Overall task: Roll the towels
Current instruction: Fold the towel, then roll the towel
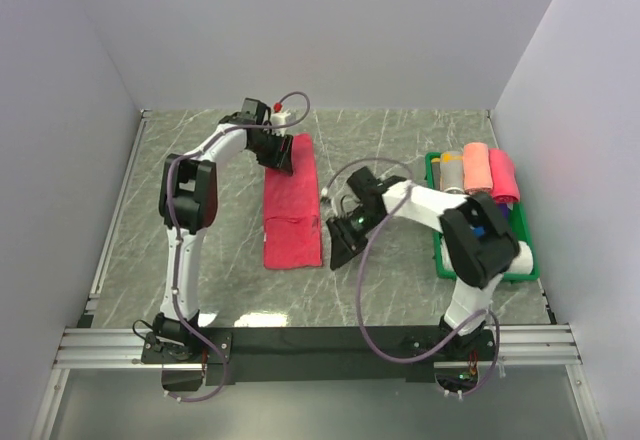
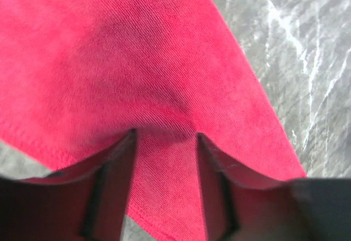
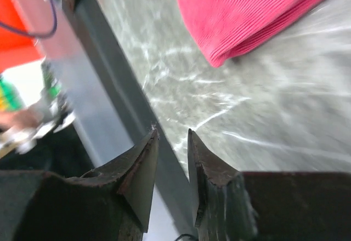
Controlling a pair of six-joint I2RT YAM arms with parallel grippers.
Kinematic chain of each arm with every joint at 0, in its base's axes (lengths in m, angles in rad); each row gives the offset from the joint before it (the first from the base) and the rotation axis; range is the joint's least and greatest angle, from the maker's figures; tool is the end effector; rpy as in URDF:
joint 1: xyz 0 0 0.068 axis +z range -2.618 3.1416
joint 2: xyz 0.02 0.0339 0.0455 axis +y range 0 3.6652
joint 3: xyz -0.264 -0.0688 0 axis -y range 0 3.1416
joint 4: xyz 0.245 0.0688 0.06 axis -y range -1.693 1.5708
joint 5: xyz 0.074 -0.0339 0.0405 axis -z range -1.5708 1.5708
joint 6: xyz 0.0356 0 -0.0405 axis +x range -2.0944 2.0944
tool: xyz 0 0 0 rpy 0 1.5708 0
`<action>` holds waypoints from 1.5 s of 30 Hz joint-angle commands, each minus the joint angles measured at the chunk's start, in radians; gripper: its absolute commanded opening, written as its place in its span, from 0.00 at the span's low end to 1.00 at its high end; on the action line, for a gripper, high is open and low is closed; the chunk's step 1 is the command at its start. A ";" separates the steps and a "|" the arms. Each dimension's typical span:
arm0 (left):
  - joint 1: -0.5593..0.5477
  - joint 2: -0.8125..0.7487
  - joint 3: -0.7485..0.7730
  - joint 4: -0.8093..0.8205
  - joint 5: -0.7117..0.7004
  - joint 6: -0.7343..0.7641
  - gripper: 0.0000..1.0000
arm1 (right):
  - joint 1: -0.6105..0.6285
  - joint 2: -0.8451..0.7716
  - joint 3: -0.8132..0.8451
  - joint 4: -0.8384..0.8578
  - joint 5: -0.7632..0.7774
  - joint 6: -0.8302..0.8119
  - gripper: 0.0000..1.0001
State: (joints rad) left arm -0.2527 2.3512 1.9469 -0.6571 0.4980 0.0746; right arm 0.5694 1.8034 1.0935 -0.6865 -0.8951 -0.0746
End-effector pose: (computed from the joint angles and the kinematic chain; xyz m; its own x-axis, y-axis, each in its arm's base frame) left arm 0.4856 -0.1430 0.1680 -0.8098 0.2767 -0.5174 0.5070 0.7739 -0.3795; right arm 0.2566 0.1973 0.1614 -0.7935 -0.5633 -0.2303 -0.5118 0.4129 0.7534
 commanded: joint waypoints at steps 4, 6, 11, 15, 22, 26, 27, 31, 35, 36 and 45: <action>0.018 -0.361 -0.257 0.212 0.037 -0.004 0.71 | -0.051 -0.119 0.106 0.080 0.114 0.019 0.36; 0.024 -0.493 -0.355 0.224 0.040 0.027 0.75 | -0.046 -0.072 0.176 0.078 0.122 0.029 0.36; 0.050 -0.832 -0.587 0.228 0.051 0.187 0.73 | -0.028 0.039 0.296 0.091 0.137 0.067 0.36; 0.012 -1.065 -0.849 0.157 0.057 0.437 0.71 | 0.000 0.118 0.380 0.122 0.133 0.119 0.35; -0.294 -1.287 -1.195 0.218 -0.189 0.692 0.61 | 0.095 0.273 0.390 0.166 0.251 0.113 0.33; -0.462 -1.311 -1.316 0.300 -0.294 0.720 0.60 | 0.103 0.313 0.358 0.196 0.292 0.127 0.32; -0.486 -1.305 -1.344 0.335 -0.314 0.715 0.60 | 0.103 0.318 0.355 0.196 0.298 0.124 0.32; -0.615 -1.238 -1.396 0.416 -0.389 0.700 0.60 | 0.104 0.323 0.344 0.192 0.300 0.122 0.31; -0.657 -1.136 -1.416 0.478 -0.434 0.685 0.57 | 0.104 0.318 0.329 0.188 0.303 0.116 0.31; -0.660 -1.121 -1.418 0.484 -0.437 0.679 0.56 | 0.104 0.315 0.325 0.186 0.306 0.113 0.31; -0.662 -1.027 -1.419 0.453 -0.447 0.636 0.16 | 0.103 0.197 0.264 0.177 0.279 0.088 0.31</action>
State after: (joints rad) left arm -0.9115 1.3010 0.5320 -0.1783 0.0566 0.7376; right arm 0.6735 2.0758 1.3998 -0.4854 -0.6659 0.0471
